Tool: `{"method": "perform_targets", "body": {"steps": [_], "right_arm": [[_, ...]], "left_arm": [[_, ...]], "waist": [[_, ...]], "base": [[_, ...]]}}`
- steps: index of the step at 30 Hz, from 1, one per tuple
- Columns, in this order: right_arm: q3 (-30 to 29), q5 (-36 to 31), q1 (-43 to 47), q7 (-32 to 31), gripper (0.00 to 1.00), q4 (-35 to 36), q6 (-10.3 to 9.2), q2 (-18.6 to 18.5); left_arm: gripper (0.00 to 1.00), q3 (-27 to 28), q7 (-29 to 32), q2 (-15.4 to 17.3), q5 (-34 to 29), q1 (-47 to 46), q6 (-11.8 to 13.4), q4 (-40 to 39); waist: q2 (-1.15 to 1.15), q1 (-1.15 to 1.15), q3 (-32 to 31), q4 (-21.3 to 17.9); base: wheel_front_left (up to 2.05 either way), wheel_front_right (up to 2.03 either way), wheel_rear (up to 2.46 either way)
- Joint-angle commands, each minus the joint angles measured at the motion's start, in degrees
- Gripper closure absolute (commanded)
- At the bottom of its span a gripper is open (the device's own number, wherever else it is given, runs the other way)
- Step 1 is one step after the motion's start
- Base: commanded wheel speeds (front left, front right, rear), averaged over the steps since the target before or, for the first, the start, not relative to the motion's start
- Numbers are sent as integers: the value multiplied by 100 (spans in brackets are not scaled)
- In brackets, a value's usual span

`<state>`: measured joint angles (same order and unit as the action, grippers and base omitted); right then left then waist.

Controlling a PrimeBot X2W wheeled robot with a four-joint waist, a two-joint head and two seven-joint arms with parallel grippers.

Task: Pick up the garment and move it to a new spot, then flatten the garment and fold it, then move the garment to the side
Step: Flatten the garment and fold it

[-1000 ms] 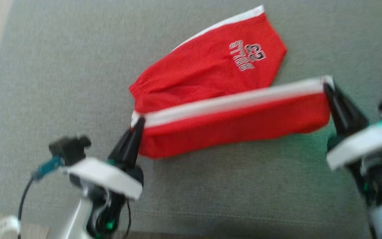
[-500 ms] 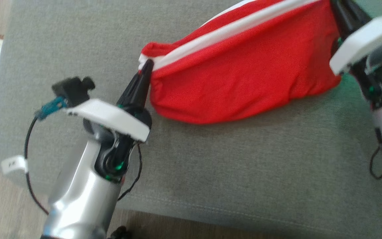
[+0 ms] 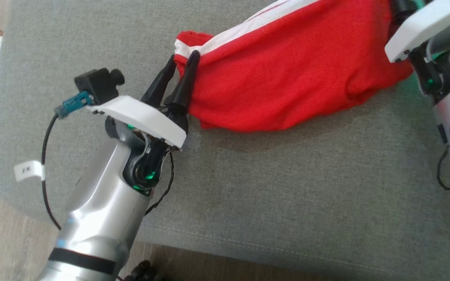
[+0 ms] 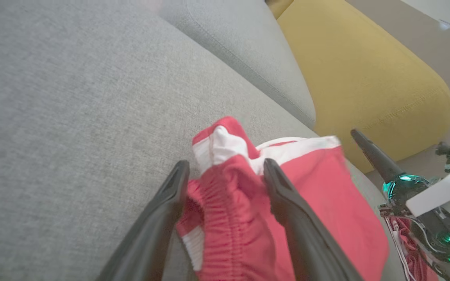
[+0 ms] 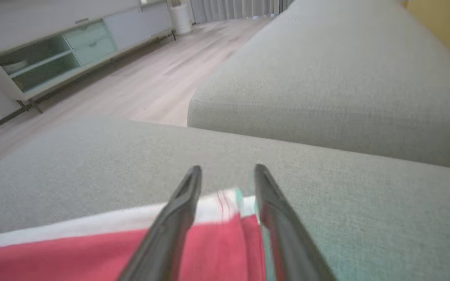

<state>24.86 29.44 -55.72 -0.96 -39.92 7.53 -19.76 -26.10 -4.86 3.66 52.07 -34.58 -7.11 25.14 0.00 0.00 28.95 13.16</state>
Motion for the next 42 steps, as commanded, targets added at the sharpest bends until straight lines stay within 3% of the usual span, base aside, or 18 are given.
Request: {"method": "perform_targets", "body": {"steps": [1,4,7,12,16,23,29,42], "right_arm": [[48,-18,-33,285,0,138,-4,97],[9,-177,112,885,0,129,-4,131],[-152,-420,375,1320,0,272,-4,170],[-810,-1052,1109,1529,0,934,-4,314],[-1469,-1493,1927,1522,0,1681,-4,591],[-2157,-2063,3484,1115,0,3108,-4,1216],[-2420,-2203,4566,787,0,4023,-4,1516],[-2582,-2207,5281,401,0,4729,-4,1664]], "left_arm": [[0,127,-154,220,-70,-128,-36,-115],[0,116,-471,342,-298,-32,0,-73],[0,160,-795,501,-669,108,220,-175],[0,522,-1003,739,-1462,430,770,-796],[0,967,-1011,756,-2172,778,1006,-1595],[0,1243,-1012,805,-2962,1400,1080,-1986],[0,1290,-1013,784,-3198,1818,1023,-1944],[0,1419,-1013,712,-3390,2267,938,-1976]], "waist": [[0,0,-37,-29],[0,0,-129,-97],[0,0,-244,-192],[0,0,-439,-378],[0,0,-598,-513],[0,0,-917,-781],[0,0,-1132,-909],[0,0,-1262,-1001]], "base": [[0,0,0],[0,0,0],[0,0,0],[0,0,0],[0,0,0],[0,0,0],[0,0,0],[0,0,0]]}}
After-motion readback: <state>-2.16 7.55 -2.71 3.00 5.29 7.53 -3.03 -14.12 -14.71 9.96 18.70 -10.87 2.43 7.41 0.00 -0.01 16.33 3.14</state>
